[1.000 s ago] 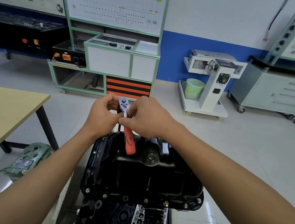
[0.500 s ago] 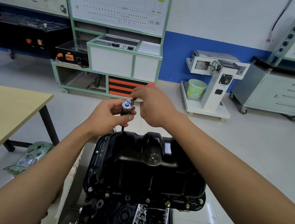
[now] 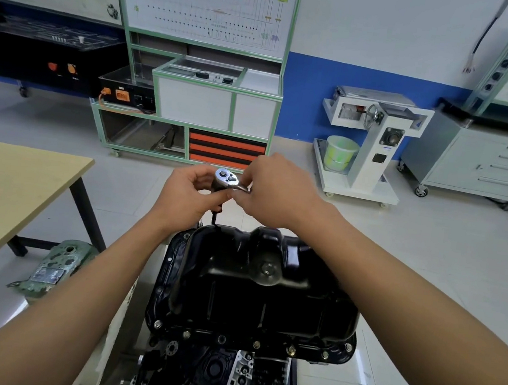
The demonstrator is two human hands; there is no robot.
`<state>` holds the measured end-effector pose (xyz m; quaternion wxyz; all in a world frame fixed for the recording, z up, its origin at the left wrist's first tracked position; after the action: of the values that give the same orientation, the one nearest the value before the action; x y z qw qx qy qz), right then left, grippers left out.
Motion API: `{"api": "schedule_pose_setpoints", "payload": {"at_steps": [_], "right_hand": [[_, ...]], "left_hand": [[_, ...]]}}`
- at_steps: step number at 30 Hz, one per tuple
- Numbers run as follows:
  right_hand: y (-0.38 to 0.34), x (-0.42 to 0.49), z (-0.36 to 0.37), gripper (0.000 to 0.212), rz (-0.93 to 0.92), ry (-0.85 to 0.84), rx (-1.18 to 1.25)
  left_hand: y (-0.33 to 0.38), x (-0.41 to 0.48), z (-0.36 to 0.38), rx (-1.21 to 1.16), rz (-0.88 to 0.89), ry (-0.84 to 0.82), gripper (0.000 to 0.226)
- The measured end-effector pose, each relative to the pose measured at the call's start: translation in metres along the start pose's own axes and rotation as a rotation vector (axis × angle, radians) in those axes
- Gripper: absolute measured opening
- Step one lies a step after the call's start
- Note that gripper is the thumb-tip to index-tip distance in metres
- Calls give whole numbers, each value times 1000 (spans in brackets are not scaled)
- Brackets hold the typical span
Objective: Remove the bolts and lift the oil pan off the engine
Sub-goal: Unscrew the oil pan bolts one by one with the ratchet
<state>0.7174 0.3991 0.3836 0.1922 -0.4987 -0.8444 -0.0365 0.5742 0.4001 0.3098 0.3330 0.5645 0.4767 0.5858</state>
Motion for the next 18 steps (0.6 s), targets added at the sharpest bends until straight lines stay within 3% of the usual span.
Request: {"api": "schedule_pose_setpoints", "payload": {"at_steps": [5, 10, 15, 18], "right_hand": [[-14, -13, 9, 25, 25, -129, 230], [-10, -18, 10, 15, 55, -209, 286], [4, -4, -2, 7, 44, -140, 70], [4, 3, -8, 20, -5, 23, -149]], "left_hand": [[5, 2, -1, 75, 75, 106, 24], [-6, 6, -10, 69, 4, 126, 24], [-5, 4, -6, 12, -41, 14, 16], [-5, 2, -4, -32, -78, -29, 21]]}}
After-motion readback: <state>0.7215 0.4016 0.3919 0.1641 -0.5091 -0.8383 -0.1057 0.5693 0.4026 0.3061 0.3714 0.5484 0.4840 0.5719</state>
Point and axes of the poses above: each hand's wrist, its own x-axis towards the middle knuckle, its own z-axis out of the palm, y = z × x, the point moved 7 cm from there along x, towards the middle knuckle, and after that the axes turned 7 degrees about y, right-handed, at the moved point
